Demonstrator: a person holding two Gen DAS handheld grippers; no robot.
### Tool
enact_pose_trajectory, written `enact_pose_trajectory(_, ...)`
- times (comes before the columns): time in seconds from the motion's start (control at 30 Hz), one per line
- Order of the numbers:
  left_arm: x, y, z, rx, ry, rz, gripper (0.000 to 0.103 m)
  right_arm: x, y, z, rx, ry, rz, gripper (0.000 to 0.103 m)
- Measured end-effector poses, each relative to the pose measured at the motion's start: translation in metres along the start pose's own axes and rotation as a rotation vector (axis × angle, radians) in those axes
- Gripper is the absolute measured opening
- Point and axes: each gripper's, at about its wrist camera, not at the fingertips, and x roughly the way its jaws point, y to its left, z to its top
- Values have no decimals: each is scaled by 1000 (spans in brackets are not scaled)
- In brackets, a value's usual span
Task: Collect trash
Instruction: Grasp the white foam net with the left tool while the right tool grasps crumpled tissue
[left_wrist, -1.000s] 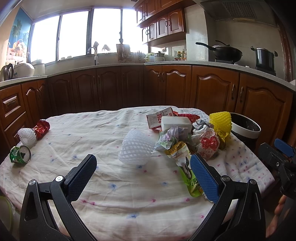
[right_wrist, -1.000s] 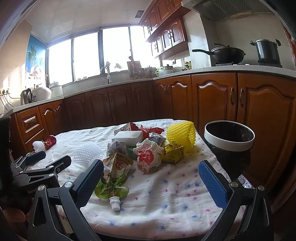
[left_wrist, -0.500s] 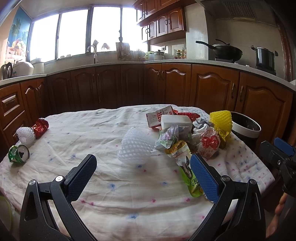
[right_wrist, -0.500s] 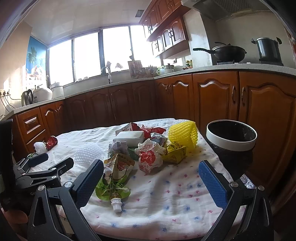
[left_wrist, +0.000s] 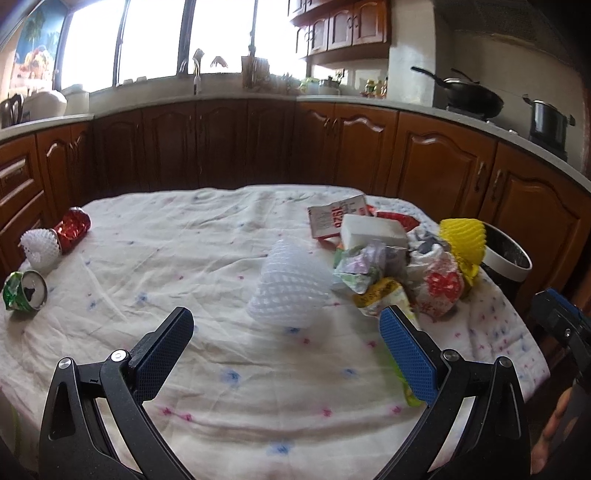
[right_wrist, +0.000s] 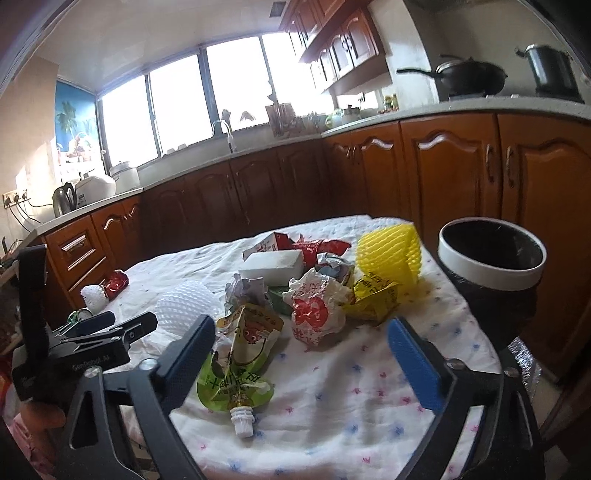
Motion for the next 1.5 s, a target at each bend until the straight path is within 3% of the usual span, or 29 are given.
enact_pose_trajectory(0.03,4,2,2,-4,13,-1,101,8,-1,2,8,27,5,77)
enact_pose_trajectory(0.17,26,9,11,-5,82,-16,92,37,-5,8,34,107,8,72)
enact_pose_trajectory(0.47,63,13,24,-4,162,-35,92,87,-10,13,52,216,-4,58)
enact_pose_trajectory(0.53,71,12,24,3,175,-36,91,95,-10,12,47,230,-8,44)
enact_pose_trajectory(0.57,75,12,24,7,186,-40,87,100,-11,11,45,241,-11,36)
enact_pose_trajectory(0.6,79,12,23,10,199,-45,78,104,-12,11,49,250,-10,22)
enact_pose_trajectory(0.63,84,12,22,10,215,-54,72,105,-14,11,53,252,-5,20)
enact_pose_trajectory(0.7,90,10,20,12,248,-73,50,103,-13,11,45,244,0,18)
enact_pose_trajectory(0.8,91,12,17,2,254,-86,36,98,-10,13,30,231,18,16)
enact_pose_trajectory(1.17,45,-1,47,-9,139,-153,32,49,-14,36,47,125,76,15)
enact_pose_trajectory(1.5,35,-47,78,42,96,-250,32,16,-63,52,113,57,-15,15)
